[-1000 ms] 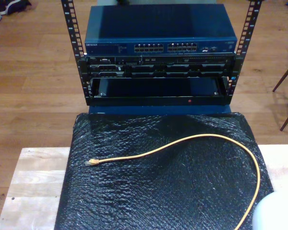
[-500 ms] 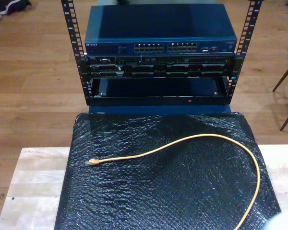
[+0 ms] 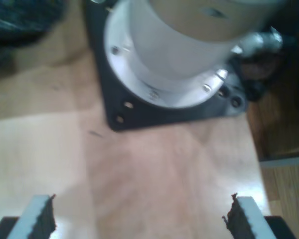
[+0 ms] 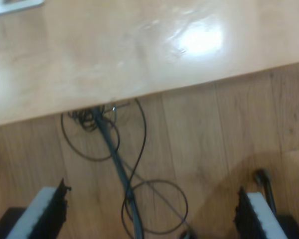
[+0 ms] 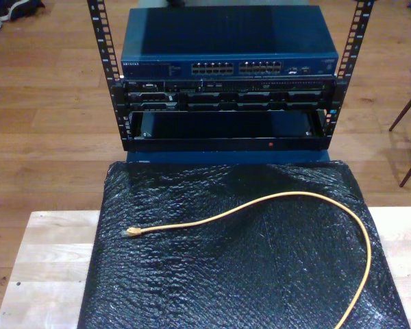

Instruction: Grab the cable and plug it in

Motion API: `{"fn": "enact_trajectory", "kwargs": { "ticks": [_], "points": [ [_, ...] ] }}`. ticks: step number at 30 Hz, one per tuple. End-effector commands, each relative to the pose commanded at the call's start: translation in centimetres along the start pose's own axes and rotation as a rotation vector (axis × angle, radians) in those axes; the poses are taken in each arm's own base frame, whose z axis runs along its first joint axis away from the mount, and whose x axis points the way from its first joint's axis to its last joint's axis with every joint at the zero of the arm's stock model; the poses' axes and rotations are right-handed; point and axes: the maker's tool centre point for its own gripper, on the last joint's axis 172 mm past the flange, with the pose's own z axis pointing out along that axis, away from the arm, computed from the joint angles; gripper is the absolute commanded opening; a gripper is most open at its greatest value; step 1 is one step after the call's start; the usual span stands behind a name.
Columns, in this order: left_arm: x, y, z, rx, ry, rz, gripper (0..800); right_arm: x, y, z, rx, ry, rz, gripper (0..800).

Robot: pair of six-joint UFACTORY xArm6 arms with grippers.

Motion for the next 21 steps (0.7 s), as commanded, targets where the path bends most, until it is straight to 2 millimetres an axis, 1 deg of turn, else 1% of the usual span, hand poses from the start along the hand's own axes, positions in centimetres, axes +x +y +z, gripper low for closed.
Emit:
{"fn": "enact_trajectory", "kwargs": {
  "ticks": [2, 4, 7, 9, 13, 18, 21],
  "points": [
    [0.8, -1.2, -0.2, -0.023, -0.011, -0.015, 800, 1.1, 0.6, -0.3, 0.011, 0.04, 0.015, 797],
    [1.5, -2.1, -0.4, -0.045, -0.026, -0.025, 800, 2.6, 1.5, -0.8, 0.008, 0.097, 0.015, 796],
    [2.5, -3.0, -0.2, -0.075, -0.035, -0.039, 800, 5.1, 3.1, -1.6, -0.017, 0.199, 0.016, 796],
    [2.8, -3.4, 0.0, -0.087, -0.04, -0.04, 800, 6.2, 3.8, -2.5, -0.031, 0.244, 0.015, 794],
    [3.5, -4.8, -0.3, -0.071, -0.024, -0.052, 800, 7.6, 4.9, -3.7, -0.034, 0.298, 0.039, 794],
    [4.3, -6.8, -0.8, -0.029, 0.032, -0.089, 800, 8.9, 6.9, -3.6, -0.004, 0.322, 0.027, 794],
    [4.4, -7.5, -0.9, -0.023, 0.052, -0.115, 800, 9.5, 7.7, -3.7, 0.002, 0.329, 0.035, 794]
  ]
}}
